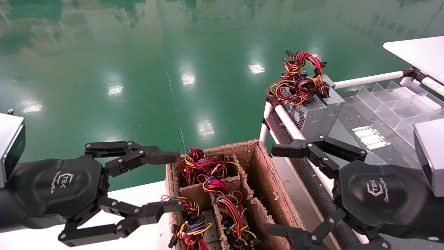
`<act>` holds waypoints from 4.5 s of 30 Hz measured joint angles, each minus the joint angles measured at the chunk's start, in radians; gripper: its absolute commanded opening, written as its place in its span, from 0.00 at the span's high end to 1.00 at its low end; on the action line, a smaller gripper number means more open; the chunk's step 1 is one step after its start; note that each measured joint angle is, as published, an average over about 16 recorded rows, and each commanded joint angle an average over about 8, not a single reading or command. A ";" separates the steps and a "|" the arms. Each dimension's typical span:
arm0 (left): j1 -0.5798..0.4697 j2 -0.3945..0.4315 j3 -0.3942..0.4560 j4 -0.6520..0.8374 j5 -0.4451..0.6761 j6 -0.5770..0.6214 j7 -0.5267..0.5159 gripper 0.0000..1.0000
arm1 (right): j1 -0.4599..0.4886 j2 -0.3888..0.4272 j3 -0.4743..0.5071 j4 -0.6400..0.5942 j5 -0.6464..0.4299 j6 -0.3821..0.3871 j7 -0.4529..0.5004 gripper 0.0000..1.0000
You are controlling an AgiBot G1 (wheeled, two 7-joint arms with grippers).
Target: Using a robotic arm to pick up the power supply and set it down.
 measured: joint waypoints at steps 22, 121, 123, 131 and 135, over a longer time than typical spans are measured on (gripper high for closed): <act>0.000 0.000 0.000 0.000 0.000 0.000 0.000 1.00 | 0.000 0.000 0.000 0.000 0.000 0.000 0.000 0.00; -0.001 -0.001 0.004 0.001 -0.002 -0.001 0.002 0.00 | 0.212 -0.418 -0.329 -0.630 -0.444 0.017 -0.044 1.00; -0.001 -0.001 0.004 0.001 -0.002 -0.001 0.002 0.00 | 0.207 -0.416 -0.326 -0.630 -0.439 0.020 -0.045 1.00; -0.001 -0.001 0.004 0.001 -0.003 -0.001 0.002 0.00 | 0.182 -0.406 -0.313 -0.622 -0.420 0.032 -0.047 1.00; -0.001 -0.002 0.004 0.001 -0.003 -0.001 0.002 0.00 | 0.170 -0.398 -0.303 -0.613 -0.405 0.035 -0.050 1.00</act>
